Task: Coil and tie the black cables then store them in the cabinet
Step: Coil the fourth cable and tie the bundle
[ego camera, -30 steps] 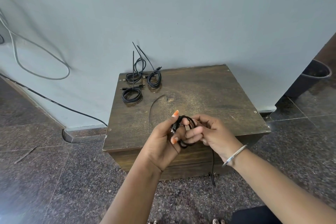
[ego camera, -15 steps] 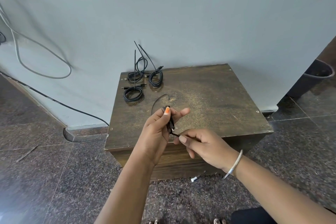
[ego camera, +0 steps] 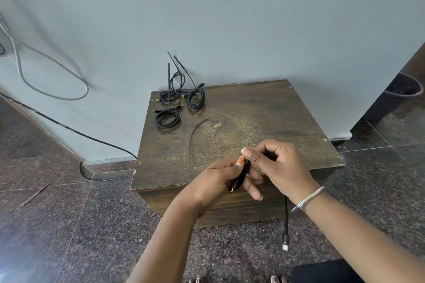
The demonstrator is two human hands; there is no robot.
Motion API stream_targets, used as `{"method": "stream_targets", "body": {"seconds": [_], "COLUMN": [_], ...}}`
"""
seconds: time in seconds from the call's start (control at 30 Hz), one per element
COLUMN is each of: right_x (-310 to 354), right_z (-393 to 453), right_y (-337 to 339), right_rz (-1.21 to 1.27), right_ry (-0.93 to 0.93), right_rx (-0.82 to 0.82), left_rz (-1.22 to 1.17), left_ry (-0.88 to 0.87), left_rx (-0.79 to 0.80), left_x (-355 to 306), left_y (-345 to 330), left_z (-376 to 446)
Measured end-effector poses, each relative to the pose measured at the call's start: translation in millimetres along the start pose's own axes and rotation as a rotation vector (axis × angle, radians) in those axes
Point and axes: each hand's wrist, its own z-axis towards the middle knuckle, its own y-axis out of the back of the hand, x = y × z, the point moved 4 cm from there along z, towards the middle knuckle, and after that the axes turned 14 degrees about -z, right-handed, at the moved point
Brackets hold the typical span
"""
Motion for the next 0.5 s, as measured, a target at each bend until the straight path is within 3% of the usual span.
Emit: {"method": "stream_targets", "body": {"seconds": [0.27,0.5], "right_x": [-18,-29], "right_z": [8,6], "right_y": [-4,-23], "right_rz": [-0.036,-0.032], "right_ry": [-0.038,-0.089], "right_rx": [-0.017,0.213], "left_rz": [-0.313,-0.52], "left_ry": [0.026,-0.053], "left_rx": [-0.001,-0.093], "left_x": [-2,-7], "left_y": [1,4], "left_z": [-1,-3]}}
